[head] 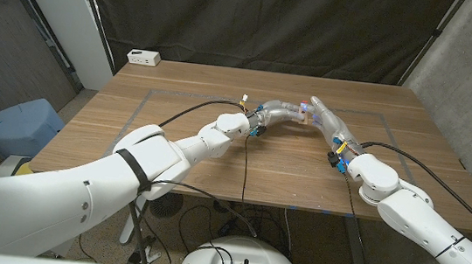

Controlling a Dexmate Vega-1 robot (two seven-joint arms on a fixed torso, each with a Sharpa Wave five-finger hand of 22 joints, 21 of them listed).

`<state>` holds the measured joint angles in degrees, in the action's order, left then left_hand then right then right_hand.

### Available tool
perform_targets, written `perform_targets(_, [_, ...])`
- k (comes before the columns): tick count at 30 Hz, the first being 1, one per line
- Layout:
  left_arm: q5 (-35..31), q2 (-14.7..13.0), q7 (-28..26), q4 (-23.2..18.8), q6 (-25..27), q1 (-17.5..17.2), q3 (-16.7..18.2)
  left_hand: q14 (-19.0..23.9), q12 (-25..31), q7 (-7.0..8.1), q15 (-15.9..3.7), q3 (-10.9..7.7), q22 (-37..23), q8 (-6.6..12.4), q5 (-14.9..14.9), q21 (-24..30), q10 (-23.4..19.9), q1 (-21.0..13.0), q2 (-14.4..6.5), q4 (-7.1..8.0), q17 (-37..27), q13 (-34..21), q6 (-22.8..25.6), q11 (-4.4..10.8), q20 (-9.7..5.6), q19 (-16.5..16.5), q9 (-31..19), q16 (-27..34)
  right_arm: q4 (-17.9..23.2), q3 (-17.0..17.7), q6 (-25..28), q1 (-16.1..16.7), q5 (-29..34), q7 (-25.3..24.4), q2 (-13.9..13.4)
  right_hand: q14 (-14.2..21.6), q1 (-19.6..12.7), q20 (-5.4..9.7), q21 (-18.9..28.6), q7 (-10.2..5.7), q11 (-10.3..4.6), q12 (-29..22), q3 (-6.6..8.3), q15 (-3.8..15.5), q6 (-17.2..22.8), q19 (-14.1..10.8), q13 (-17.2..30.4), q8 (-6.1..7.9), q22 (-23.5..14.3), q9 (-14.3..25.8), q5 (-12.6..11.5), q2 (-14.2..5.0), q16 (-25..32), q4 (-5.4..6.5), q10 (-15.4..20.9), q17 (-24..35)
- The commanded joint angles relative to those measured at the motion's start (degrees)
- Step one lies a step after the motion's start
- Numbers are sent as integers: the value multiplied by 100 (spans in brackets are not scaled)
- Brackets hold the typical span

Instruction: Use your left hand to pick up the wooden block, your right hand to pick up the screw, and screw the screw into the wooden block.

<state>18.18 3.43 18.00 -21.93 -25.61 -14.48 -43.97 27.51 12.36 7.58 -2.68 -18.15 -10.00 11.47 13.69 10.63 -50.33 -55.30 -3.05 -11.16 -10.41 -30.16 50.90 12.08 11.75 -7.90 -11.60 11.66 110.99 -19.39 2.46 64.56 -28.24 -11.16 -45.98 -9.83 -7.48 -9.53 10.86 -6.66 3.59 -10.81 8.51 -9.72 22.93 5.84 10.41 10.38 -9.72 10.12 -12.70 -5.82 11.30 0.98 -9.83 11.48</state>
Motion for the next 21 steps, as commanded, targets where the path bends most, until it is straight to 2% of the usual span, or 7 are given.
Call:
perform_targets(1, [12, -23, 12, -4, -35, -15, 0, -5, 53, 5, -152, -246, -13, 31, 39, 58, -29, 84, -162, 234, -17, -10, 36, 2, 20, -39, -7, 1, 70, 70, 9, 91, 6, -109, -30, -991, 36, 4, 29, 1, 4, -22, 40, 37, 36, -18, -2, 34, -23, 9, -29, -20, 38, -5, -476, 8])
perform_targets(12, [-1, -48, 21, -43, -107, -33, 3, 4, 51, -12, -150, -246, -13, 29, 38, 59, -26, 86, -158, 231, -17, -7, 32, 4, 21, -41, -7, 4, 94, 286, -48, 252, -7, -260, -85, -985, 37, 7, 31, -2, 7, -24, 44, 35, 41, -26, -2, 34, -23, 9, -29, -16, 40, -7, -467, 7])
perform_targets(21, [-25, -69, 62, -124, -181, -67, -4, -3, 53, -6, -160, -248, -14, 29, 38, 59, -32, 84, -163, 231, -18, -6, 33, 2, 19, -42, -7, 2, -92, 319, -135, 185, -32, -221, -16, -980, 38, 5, 31, 10, 18, -23, 47, 34, 31, -29, -2, 29, -23, 10, -29, -13, 41, -8, -466, 7])
